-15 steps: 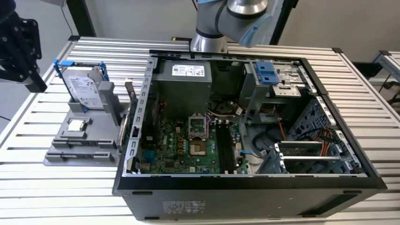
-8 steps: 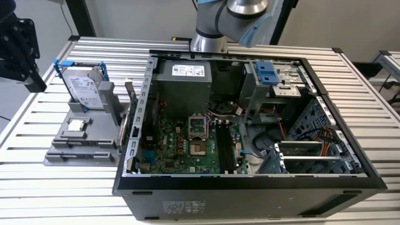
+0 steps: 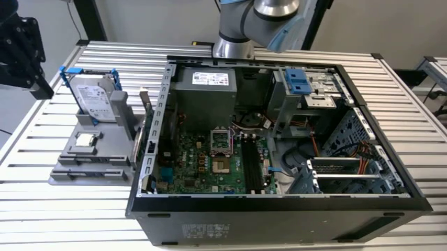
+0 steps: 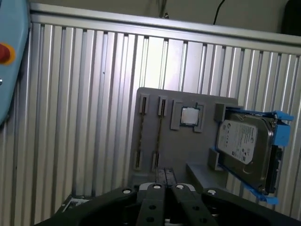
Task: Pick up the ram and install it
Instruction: 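Pick up the ram and move it above insertion slot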
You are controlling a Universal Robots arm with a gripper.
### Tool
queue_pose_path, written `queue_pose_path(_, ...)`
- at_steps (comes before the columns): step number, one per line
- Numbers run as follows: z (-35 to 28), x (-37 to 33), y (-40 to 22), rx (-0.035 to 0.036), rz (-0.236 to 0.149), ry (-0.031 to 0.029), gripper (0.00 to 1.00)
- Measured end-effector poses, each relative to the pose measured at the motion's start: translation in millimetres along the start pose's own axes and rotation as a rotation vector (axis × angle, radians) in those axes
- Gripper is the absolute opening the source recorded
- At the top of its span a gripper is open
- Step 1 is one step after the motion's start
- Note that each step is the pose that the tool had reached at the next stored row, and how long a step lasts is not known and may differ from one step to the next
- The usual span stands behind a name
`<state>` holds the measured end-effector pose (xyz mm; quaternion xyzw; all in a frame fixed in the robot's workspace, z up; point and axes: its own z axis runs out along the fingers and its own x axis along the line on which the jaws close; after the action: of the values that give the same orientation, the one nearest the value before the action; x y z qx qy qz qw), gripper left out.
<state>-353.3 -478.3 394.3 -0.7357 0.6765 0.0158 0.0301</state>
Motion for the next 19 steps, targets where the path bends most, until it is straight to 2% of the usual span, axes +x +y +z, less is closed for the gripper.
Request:
queue_pose_path(1, 0.0, 0.0, 0.0, -0.0010, 0.002, -0.0061, 0.00)
queue_pose_path(3, 0.0, -0.1, 0.1, -0.0033, 0.016, -0.0101, 0.00)
queue_pose_path(8, 0.1, 0.1, 0.1, -0.0062, 0.076, -0.0102, 0.00)
queue_pose_path(15, -0.1, 1.0, 0.1, -0.0071, 0.081, -0.0100, 0.00)
queue_pose_path(16, -0.1, 1.1, 0.1, -0.0071, 0.081, -0.0100, 1.00)
queue_pose_path(19, -0.1, 1.5, 0.1, -0.0071, 0.081, -0.0100, 1.00)
